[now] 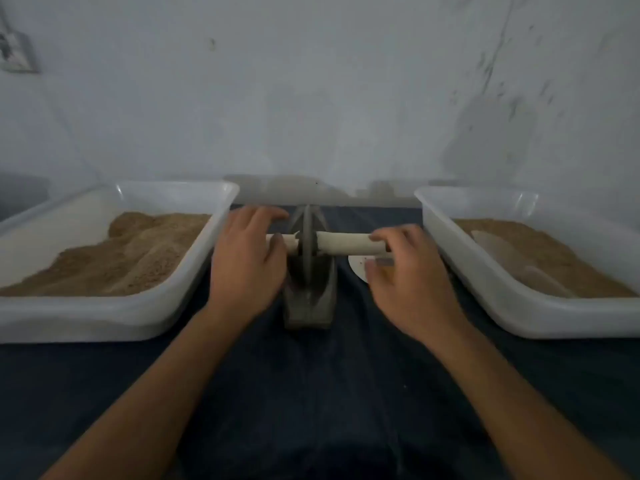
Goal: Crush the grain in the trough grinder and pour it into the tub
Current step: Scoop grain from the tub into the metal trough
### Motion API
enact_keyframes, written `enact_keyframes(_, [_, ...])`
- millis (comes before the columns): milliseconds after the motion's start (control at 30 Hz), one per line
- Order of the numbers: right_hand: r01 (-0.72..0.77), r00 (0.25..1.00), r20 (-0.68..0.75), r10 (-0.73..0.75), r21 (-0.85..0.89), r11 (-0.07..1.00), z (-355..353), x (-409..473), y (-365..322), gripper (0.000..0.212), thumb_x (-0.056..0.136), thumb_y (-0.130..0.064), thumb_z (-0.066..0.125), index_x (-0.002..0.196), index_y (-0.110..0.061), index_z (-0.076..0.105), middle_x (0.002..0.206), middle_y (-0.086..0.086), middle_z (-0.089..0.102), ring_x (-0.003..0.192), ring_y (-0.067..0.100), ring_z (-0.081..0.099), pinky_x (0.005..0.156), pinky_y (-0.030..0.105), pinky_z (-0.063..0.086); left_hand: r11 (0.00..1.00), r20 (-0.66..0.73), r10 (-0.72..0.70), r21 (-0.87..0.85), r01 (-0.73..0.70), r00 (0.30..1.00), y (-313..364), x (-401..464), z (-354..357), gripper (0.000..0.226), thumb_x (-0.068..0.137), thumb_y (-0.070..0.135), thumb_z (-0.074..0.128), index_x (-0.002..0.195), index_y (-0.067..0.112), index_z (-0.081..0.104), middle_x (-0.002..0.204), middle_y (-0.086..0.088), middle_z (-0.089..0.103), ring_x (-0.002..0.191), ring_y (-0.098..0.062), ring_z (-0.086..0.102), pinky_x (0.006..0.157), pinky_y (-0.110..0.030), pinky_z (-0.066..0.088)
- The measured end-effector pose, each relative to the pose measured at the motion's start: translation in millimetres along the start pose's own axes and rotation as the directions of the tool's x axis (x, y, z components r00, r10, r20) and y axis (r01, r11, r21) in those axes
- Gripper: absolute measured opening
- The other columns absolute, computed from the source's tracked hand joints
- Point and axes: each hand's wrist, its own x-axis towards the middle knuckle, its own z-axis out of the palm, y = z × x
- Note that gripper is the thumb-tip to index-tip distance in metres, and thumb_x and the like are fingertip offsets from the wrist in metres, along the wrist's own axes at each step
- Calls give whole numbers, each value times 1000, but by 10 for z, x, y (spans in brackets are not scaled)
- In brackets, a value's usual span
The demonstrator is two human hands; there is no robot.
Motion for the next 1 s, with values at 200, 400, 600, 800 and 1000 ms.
enact_keyframes(200, [-23,979,184,88,-328,944,463,442,240,61,92,-45,62,147,-28,43,143,2,48,128,28,46,102,44,45,942,308,-123,335,13,943,-371,350,391,26,100,30,43,110,26,67,110,0,69,106,-28,64,92,-45,45])
enact_keyframes(400, [-16,981,178,82,-343,939,577,522,261,43,90,-41,59,129,-26,51,121,1,55,110,26,49,89,46,44,905,217,34,408,-123,975,-509,311,505,35,100,36,34,87,26,65,81,3,60,78,-30,66,70,-39,36])
enact_keyframes(600, [-3,968,232,93,-361,933,517,546,256,39,91,-38,59,125,-22,50,119,4,56,108,28,49,85,46,44,895,269,79,404,-187,960,-529,312,507,38,98,45,30,94,30,64,85,1,62,84,-31,66,69,-39,29])
enact_keyframes(800, [-5,918,372,139,-340,940,355,660,224,41,94,-45,53,130,-26,47,124,2,52,114,28,50,84,46,46,894,280,42,418,-161,959,-504,327,511,41,95,48,28,92,27,64,88,2,66,86,-29,65,73,-40,36])
enact_keyframes(1000, [10,897,406,171,-407,913,-201,959,147,45,96,-59,47,132,-35,56,127,-7,61,111,19,59,82,39,46,923,209,7,374,-87,978,-469,301,562,38,92,43,29,79,26,60,77,2,63,76,-28,60,73,-41,35])
